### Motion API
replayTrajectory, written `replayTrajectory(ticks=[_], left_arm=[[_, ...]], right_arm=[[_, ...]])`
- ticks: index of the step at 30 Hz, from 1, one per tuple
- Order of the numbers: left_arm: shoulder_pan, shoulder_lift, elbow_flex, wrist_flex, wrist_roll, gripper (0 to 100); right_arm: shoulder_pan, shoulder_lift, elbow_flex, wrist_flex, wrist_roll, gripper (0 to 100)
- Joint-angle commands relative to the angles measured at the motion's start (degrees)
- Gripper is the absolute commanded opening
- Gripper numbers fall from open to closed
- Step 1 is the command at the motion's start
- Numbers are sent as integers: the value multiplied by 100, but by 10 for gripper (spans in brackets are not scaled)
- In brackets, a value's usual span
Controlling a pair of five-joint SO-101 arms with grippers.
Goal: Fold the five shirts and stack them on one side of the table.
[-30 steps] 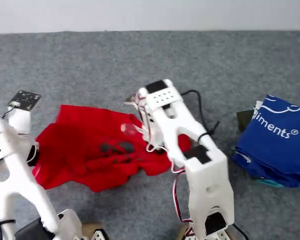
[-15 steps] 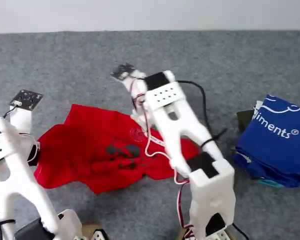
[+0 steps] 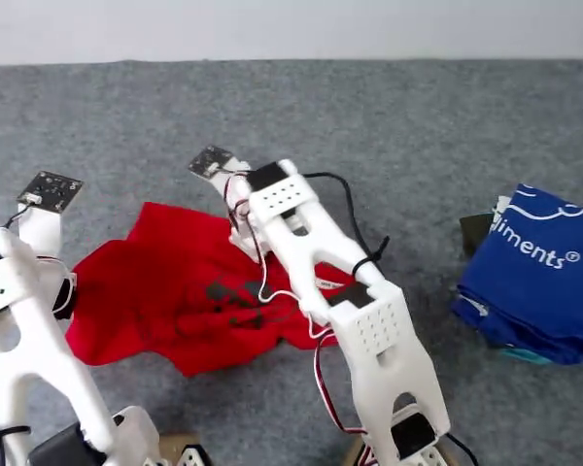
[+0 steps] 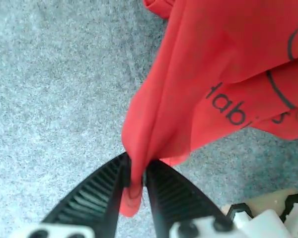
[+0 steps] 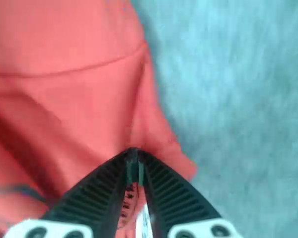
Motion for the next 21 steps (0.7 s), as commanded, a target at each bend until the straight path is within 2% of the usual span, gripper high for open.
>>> replayTrajectory(ticks=[1,4,11,17,21], left_arm=[[35,-229,-31,-97,-53,16],[53,-229,-48,-97,-53,16],[70,-185,-22,-220,-53,17],[70,-185,-22,-220,-53,17],[70,-185,-22,-220,-53,17]], right_arm=[[462,4,-290,1253,-18,9],[716,48,-299,2000,-18,9],[1305,-338,492,2009,-18,9],[1086,-1200,-97,1798,-18,12],[804,-1288,-932,1112,-18,38]])
